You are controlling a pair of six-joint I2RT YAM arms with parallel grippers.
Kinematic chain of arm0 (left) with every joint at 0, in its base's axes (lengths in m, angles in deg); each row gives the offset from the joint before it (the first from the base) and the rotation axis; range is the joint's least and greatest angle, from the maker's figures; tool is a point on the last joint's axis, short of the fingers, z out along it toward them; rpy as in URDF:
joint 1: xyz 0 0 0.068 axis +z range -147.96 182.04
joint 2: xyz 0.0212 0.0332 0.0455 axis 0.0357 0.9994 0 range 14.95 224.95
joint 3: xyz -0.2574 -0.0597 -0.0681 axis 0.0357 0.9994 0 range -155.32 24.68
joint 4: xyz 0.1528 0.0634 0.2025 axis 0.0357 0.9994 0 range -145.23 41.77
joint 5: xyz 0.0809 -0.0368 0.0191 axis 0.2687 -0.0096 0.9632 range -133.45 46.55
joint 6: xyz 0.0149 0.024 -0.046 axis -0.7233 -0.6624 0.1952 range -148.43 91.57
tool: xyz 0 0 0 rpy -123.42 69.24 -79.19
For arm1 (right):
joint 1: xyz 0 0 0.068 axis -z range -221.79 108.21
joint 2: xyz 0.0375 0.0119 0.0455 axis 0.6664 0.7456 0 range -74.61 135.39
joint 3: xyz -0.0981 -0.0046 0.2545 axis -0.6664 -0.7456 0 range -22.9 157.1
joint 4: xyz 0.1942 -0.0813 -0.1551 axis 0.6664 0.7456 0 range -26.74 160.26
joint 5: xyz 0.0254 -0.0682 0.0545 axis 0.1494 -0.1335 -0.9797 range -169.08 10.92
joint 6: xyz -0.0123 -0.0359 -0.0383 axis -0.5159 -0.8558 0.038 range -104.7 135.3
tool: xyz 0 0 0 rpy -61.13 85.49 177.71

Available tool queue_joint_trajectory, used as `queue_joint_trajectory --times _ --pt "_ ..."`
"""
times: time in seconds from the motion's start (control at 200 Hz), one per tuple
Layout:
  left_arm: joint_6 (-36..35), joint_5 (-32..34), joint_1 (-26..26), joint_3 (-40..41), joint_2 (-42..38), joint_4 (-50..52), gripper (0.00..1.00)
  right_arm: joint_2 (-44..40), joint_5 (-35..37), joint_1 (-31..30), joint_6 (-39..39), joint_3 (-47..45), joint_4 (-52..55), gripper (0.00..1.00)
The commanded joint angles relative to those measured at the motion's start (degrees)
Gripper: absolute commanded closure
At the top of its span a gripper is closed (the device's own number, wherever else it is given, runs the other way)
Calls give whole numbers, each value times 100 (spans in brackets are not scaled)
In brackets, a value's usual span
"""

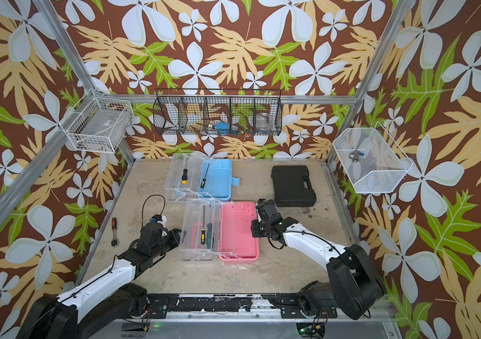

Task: Close toolboxes
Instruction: Close the toolbox lid.

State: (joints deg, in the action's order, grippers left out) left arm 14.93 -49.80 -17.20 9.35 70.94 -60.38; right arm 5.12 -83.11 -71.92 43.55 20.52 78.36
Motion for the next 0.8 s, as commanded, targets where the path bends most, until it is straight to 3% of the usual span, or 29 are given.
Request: queue_joint_trajectory --times 0.0,0.125,0.48,0.796 --pt "27 -268 -10 56 132 -409 51 99 124 -2 21 64 -186 58" --pt "-87 -270 -10 67 239 -476 50 174 109 -6 20 53 -261 60" --pt "-148 -167 -9 58 491 -478 83 382 206 5 8 28 -420 68" --pt "-512 301 -19 -331 374 198 100 428 346 6 -33 74 -375 80"
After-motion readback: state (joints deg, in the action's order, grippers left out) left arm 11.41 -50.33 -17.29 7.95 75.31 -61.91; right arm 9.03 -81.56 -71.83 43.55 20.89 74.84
